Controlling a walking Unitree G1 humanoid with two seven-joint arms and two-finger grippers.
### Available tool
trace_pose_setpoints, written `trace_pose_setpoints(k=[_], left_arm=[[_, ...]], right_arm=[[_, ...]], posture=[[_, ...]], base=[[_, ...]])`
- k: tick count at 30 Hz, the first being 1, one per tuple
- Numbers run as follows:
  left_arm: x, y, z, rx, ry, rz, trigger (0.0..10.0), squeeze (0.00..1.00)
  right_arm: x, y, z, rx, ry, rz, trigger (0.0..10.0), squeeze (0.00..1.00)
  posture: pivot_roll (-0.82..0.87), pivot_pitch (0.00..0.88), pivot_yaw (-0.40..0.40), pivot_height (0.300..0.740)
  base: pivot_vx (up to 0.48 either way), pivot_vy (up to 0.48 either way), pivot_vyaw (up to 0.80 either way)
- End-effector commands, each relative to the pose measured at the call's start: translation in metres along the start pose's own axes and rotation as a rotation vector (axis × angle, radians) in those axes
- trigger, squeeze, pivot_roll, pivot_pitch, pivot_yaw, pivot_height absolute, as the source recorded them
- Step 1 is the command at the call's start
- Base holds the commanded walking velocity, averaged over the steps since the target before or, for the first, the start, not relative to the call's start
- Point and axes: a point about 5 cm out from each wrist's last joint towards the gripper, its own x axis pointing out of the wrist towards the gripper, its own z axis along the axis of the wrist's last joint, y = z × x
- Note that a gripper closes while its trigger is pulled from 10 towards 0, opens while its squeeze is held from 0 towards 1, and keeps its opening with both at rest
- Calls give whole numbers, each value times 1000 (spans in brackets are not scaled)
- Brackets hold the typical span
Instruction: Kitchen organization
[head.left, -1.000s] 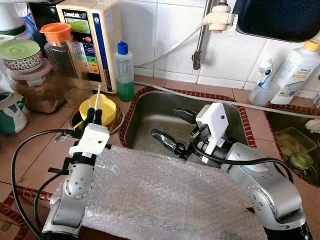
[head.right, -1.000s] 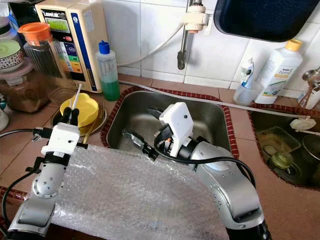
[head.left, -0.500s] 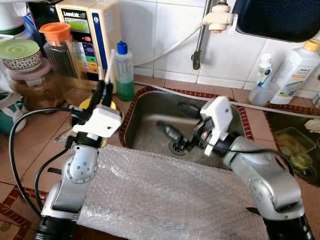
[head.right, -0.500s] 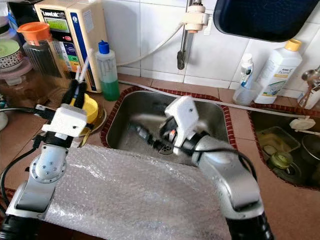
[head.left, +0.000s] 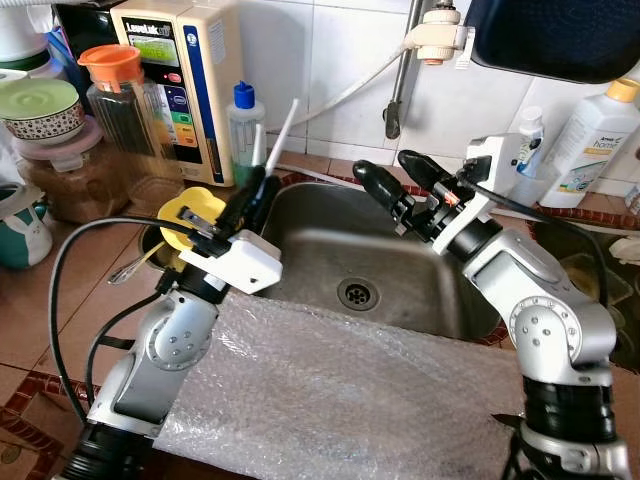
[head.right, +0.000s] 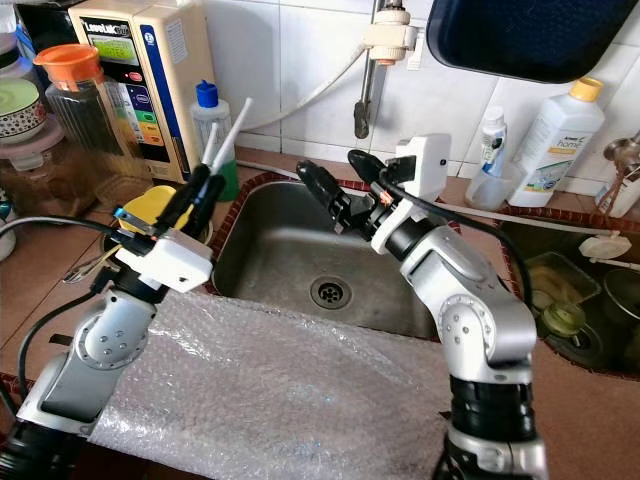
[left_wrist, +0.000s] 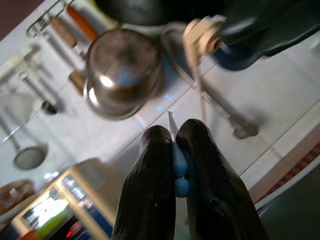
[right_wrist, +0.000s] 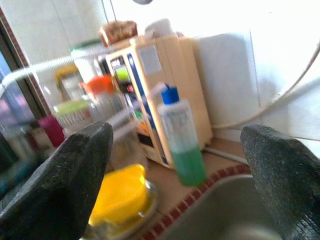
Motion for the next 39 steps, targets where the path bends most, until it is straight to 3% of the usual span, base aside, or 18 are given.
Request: trace_pose_setpoints(k=[1, 3, 10, 22, 31, 32, 33, 34, 39], left_arm=[[0, -6, 4, 3, -30, -38, 0, 0], [2, -10, 8, 3, -60, -58, 0, 0], [12, -10, 13, 10, -96, -53, 0, 0], [17, -19, 18, -18, -111, -56, 0, 0], [17, -18, 18, -17, -105, -42, 0, 0], [17, -18, 18, -19, -105, -44, 0, 0], [17, -18, 18, -19, -105, -44, 0, 0], [17, -20, 18, -22, -107, -48, 0, 0], [17, -23, 20, -31, -108, -53, 471, 0]], right_arm=[[5, -4, 9, 95, -39, -20, 10000, 0], [12, -8, 12, 212, -62, -47, 10000, 0], [23, -13, 11, 339, -63, -89, 10000, 0], [49, 2, 2, 418, -10, -48, 10000, 0], [51, 4, 1, 428, 3, -40, 10000, 0], [51, 3, 0, 436, 6, -45, 2941, 0], [51, 3, 0, 436, 6, -45, 2941, 0], [51, 3, -2, 446, 10, -48, 0, 0], [51, 5, -5, 468, 20, -44, 0, 0]], posture=[[30, 6, -33, 740], [35, 2, -35, 740], [35, 0, -36, 740], [36, 4, -52, 740], [32, 6, -54, 740], [32, 6, -54, 740], [32, 6, -54, 740], [30, 6, -52, 740], [27, 8, -51, 740]], base=[[0, 0, 0], [0, 0, 0], [0, 0, 0], [0, 0, 0], [0, 0, 0], [0, 0, 0], [0, 0, 0], [0, 0, 0], [0, 0, 0]])
